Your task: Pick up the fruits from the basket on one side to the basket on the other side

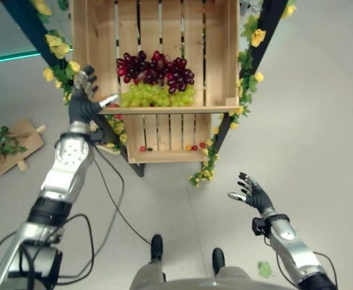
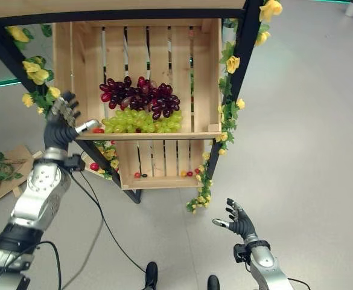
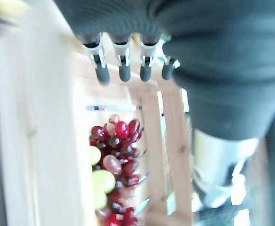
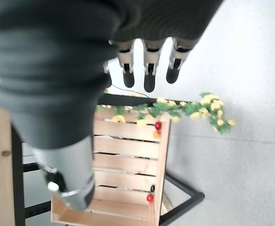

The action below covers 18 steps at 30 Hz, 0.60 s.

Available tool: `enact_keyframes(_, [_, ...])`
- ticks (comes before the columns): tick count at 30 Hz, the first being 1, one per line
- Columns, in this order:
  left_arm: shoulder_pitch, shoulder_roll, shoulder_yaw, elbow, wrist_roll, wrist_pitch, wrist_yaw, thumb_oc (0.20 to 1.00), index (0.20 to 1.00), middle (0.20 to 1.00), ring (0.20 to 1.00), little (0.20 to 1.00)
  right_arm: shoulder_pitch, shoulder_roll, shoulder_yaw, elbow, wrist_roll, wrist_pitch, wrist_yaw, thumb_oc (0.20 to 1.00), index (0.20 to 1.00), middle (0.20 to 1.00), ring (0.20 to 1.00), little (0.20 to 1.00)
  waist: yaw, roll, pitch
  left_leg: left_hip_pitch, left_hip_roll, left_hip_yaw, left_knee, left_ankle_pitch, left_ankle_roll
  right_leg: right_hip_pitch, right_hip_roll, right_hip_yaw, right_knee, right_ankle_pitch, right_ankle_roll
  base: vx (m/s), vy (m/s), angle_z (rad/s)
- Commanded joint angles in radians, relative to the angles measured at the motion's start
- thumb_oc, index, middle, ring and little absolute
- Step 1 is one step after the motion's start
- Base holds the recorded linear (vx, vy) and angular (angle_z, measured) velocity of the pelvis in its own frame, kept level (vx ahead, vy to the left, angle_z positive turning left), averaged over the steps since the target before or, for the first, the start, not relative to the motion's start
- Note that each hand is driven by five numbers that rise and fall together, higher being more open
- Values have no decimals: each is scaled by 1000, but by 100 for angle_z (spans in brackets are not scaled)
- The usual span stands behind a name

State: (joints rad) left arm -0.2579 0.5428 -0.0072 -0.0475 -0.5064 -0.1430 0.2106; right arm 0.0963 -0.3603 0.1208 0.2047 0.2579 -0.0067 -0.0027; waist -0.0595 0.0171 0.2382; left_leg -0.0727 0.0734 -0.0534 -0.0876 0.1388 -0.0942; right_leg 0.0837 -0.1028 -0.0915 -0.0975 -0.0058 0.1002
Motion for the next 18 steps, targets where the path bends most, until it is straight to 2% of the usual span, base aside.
enact_keyframes(1, [26,-62,42,-61,-44,-29,-82,1000,1000,1000,1000,1000,5,-10,-55,-77,-13,-26,6,1000,1000,1000,1000,1000,5,-14,-47,-33,71,-11,102,-112,-41,77,-12,-19,24,-188,7,-33,-48,0])
enact_keyframes(2, [33,-65,44,-68,-43,-26,-82,1000,1000,1000,1000,1000,7,-12,-55,-78,-13,-26,6,1000,1000,1000,1000,1000,4,-12,-48,-32,72,-11,103,-112,-41,78,-11,-19,24,-188,6,-55,-90,-1])
enact_keyframes(3, [98,-118,40,-107,-48,-10,-119,1000,1000,1000,1000,1000,9,-14,-69,-93,-11,-28,8,1000,1000,1000,1000,1000,7,-9,-46,-34,79,-19,113,-110,-44,88,1,-19,25,-197,-7,-23,-46,-4])
enact_keyframes(4, [102,-120,41,-111,-48,-8,-119,1000,1000,1000,1000,1000,11,-15,-68,-94,-11,-28,9,1000,1000,1000,1000,1000,6,-8,-46,-34,80,-20,114,-110,-44,90,1,-20,25,-197,-7,-40,-74,0])
enact_keyframes(6, [180,-182,39,-147,-50,9,-149,1000,1000,1000,1000,1000,23,-19,-96,-124,-10,-32,9,1000,1000,1000,1000,1000,7,-2,-39,-33,85,-32,138,-110,-49,105,20,-20,28,-209,-26,-41,-78,1])
enact_keyframes(13, [267,-236,7,-161,-69,38,-208,1000,1000,1000,1000,1000,72,-32,-170,-185,-10,-53,-2,1000,1000,1000,1000,1000,1,11,-6,-48,90,-70,205,-92,-72,134,57,-28,25,-215,-59,-67,-70,6])
enact_keyframes(15, [273,-239,-9,-142,-59,42,-223,1000,1000,1000,1000,1000,70,-35,-184,-188,-12,-62,-9,1000,1000,1000,1000,1000,-1,0,4,-58,38,-118,270,-138,-57,116,52,-25,35,-203,-61,-153,-53,9])
enact_keyframes(16, [275,-244,-17,-135,-60,44,-226,1000,1000,1000,1000,1000,65,-37,-185,-187,-15,-63,-10,1000,1000,1000,1000,1000,1,-11,4,-47,-12,-149,297,-182,-42,98,47,-17,40,-187,-62,-147,-61,3])
enact_keyframes(17, [286,-242,-25,-128,-50,53,-247,1000,1000,1000,1000,1000,66,-37,-189,-192,-21,-63,0,1000,1000,1000,1000,1000,2,-21,-5,-27,-115,-189,327,-258,10,76,47,0,39,-167,-63,-103,-48,-10])
enact_keyframes(18, [287,-242,-25,-128,-49,53,-248,1000,1000,1000,1000,1000,68,-37,-188,-193,-21,-63,0,1000,1000,1000,1000,1000,3,-22,-5,-27,-117,-188,332,-263,13,79,46,0,38,-168,-61,-64,-31,-32])
